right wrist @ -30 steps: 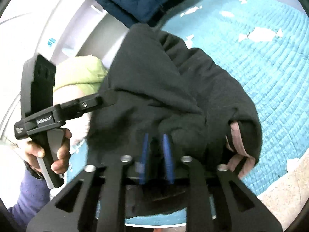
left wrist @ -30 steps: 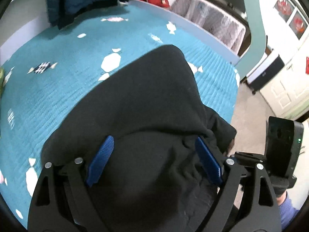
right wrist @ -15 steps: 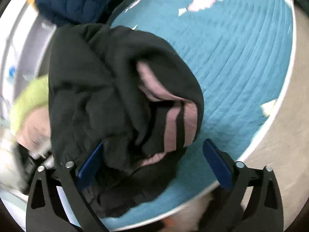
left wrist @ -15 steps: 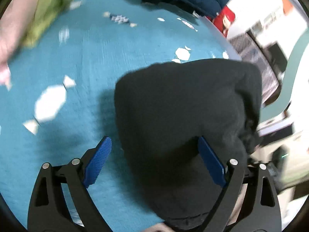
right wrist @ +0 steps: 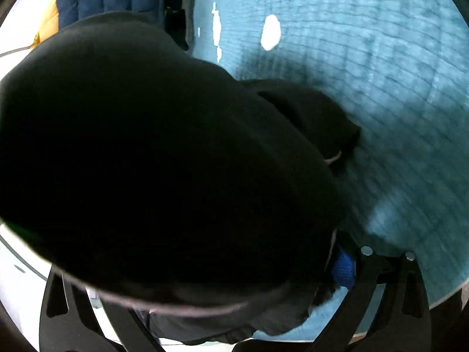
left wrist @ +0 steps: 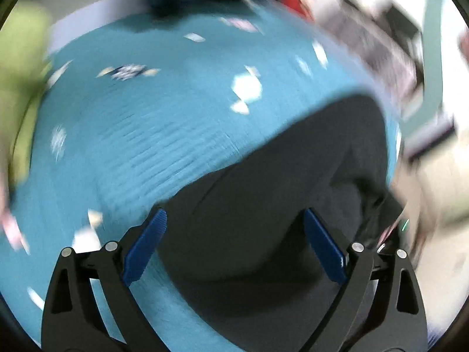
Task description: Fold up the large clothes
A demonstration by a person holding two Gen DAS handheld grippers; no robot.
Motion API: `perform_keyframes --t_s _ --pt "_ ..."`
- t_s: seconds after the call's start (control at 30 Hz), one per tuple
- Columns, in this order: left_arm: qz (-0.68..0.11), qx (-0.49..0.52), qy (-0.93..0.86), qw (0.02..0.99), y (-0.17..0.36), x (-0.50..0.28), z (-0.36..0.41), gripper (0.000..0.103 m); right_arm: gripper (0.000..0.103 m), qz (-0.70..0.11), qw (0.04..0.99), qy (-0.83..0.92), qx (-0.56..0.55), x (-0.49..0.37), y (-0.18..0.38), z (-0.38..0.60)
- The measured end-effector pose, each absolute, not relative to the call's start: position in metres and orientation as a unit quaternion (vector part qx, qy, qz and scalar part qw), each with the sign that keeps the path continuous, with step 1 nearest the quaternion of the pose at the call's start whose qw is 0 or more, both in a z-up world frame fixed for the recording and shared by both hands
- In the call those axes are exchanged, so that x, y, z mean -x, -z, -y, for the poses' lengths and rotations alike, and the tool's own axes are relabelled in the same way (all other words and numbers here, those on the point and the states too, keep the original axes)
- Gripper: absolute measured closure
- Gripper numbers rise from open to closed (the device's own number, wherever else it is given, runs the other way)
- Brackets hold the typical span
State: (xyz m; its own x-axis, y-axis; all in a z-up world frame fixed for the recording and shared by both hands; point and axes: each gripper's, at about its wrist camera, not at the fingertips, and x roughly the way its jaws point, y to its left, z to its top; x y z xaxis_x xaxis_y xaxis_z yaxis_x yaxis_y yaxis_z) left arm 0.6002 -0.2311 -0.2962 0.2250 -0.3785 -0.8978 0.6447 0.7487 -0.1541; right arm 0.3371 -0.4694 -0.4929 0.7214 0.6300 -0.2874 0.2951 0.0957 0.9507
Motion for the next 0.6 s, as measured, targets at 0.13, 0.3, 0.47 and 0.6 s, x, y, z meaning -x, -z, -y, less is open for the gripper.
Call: perform_keyframes --t_s 0.13,0.3,0.47,0.6 --pt "-0.546 -0.178 0.392 0.718 0.312 -0.635 0.274 0.003 0.006 -0.344 0.643 -0.126 -0.672 -0.337 0.499 0.473" --pt "-0.590 -0.171 0.500 0.610 0.338 -0.675 0.291 0.003 0.007 -0.338 0.634 -0.129 -0.683 -0.330 0.508 0.484" --pt "-0.612 -0.169 0.586 0.503 0.360 -0.696 0.305 0.003 0.007 -0.342 0.633 -0.126 -0.684 -0.311 0.512 0.495" --pt "-0.633 -0.164 0.603 0.457 0.372 -0.700 0.315 0.003 0.007 -0.337 0.630 -0.115 -0.691 -0.311 0.519 0.496"
